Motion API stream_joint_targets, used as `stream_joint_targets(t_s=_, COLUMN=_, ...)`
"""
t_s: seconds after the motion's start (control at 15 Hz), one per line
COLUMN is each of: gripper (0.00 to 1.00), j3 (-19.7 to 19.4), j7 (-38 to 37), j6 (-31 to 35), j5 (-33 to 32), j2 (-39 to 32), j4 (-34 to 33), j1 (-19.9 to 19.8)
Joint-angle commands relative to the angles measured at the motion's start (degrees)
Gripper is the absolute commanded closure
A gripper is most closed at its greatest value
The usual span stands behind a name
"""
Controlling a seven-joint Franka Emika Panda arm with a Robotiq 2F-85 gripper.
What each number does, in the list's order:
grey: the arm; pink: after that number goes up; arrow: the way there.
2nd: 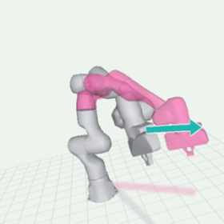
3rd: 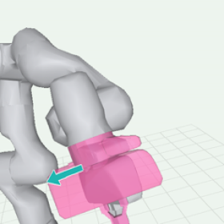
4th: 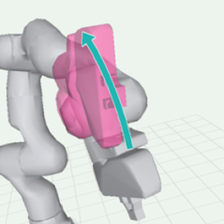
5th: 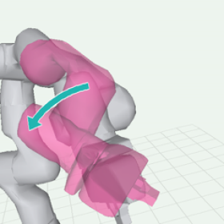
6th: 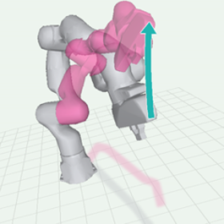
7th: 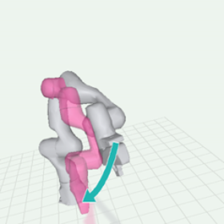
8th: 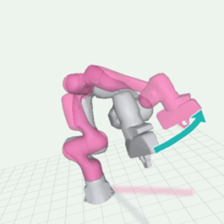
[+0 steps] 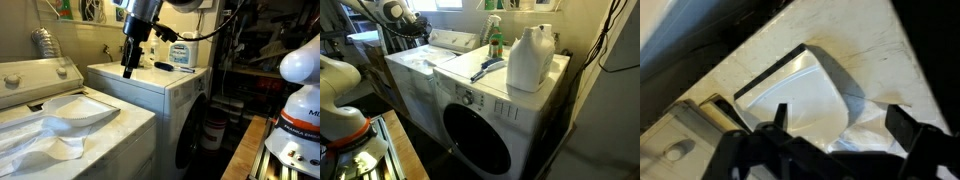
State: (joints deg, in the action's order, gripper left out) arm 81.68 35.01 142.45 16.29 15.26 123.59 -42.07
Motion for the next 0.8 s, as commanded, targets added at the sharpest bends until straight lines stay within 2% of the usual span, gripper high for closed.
stream_joint_targets(t_s=0.0, gripper=0.00, j3=-1.12, j7=0.21, j6=-0.44, j5=0.09, j2=-0.53, j4=0.09, j1=1.38)
stream_joint_targets(t_s=0.73, gripper=0.00, j3=-0.40, j7=0.20, j6=-0.34, j5=0.07, j2=-0.50, j4=-0.31, j1=0.28)
